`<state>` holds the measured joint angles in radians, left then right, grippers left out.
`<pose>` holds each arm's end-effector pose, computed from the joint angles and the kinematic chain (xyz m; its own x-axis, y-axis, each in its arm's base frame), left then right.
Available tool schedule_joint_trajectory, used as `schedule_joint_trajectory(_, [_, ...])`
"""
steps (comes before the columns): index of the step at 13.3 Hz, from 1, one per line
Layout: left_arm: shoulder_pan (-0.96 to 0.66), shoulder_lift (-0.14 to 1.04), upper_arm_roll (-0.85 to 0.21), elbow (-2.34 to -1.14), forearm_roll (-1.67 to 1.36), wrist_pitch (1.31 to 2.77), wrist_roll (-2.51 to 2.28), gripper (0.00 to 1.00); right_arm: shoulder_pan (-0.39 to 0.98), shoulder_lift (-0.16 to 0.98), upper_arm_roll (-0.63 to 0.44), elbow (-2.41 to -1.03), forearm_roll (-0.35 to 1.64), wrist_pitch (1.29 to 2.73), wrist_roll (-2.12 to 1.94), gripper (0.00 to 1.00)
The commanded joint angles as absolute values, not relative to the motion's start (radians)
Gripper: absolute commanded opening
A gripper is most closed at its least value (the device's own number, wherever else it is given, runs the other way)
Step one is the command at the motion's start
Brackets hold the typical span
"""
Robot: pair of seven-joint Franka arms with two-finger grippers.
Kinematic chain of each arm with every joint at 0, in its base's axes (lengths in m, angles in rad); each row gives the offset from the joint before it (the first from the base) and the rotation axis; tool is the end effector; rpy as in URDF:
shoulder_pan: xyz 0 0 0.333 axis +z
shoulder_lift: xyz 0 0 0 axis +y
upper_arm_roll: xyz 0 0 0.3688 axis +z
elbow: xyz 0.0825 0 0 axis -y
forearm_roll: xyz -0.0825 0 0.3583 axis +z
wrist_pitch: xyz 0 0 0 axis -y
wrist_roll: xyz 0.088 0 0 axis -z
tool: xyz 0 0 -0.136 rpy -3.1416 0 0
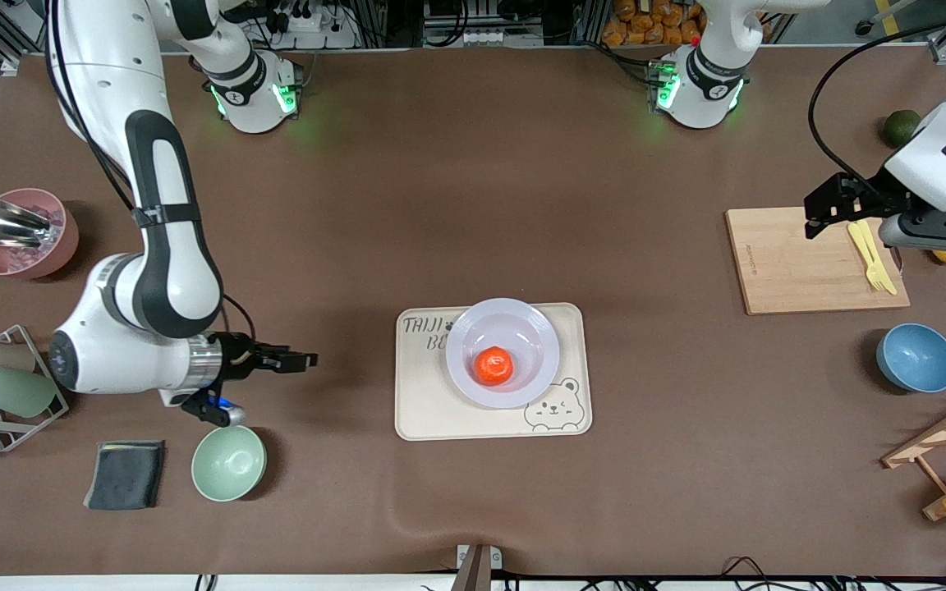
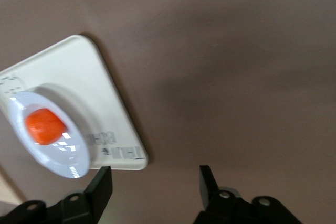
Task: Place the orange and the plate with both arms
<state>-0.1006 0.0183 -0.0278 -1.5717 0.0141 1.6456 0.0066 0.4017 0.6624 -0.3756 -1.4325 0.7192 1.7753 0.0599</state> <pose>0.5402 -0.0678 0.6449 0.9892 -0.1354 0.0555 -0.1348 -0.9908 -0.0139 0.6866 0.1490 0.3396 0.9368 -0.1622 -0.3101 -0.2782 -0.8826 -0.3788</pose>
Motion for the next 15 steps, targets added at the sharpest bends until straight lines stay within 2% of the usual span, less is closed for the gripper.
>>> schedule_joint_trajectory(1, [-0.101, 0.018, -0.034, -1.559, 0.018, 1.644, -0.055, 1.0, 0.319, 0.617, -0.396, -1.431, 0.658, 1.671, -0.082, 0.97])
schedule_joint_trajectory(4, [-0.103, 0.017, -0.035, -1.56, 0.018, 1.644, -0.061, 1.0, 0.221, 0.569, -0.391, -1.437, 0.602, 1.646, -0.224, 1.0])
schedule_joint_trajectory(5, [-0.101, 0.017, -0.035, -1.562, 0.018, 1.643, -0.061, 1.0, 0.169, 0.531, -0.335, -1.436, 0.509, 1.643, -0.225, 1.0])
schedule_joint_trajectory(7, [-0.098, 0.017, -0.035, -1.56, 0.018, 1.643, -0.058, 1.0, 0.004, 0.436, -0.109, -1.434, 0.264, 1.643, -0.224, 1.0])
schedule_joint_trajectory(8, [-0.097, 0.015, -0.035, -1.56, 0.017, 1.641, -0.057, 1.0, -0.055, 0.399, -0.031, -1.433, 0.173, 1.643, -0.224, 1.0])
schedule_joint_trajectory(12, [-0.094, 0.017, -0.035, -1.562, 0.017, 1.641, -0.054, 1.0, -0.104, 0.223, -0.005, -1.478, 0.117, 1.499, -0.224, 1.0])
schedule_joint_trajectory(15, [-0.094, 0.018, -0.034, -1.563, 0.017, 1.64, -0.052, 1.0, -0.101, 0.045, -0.006, -1.667, 0.114, 1.601, -0.224, 1.0])
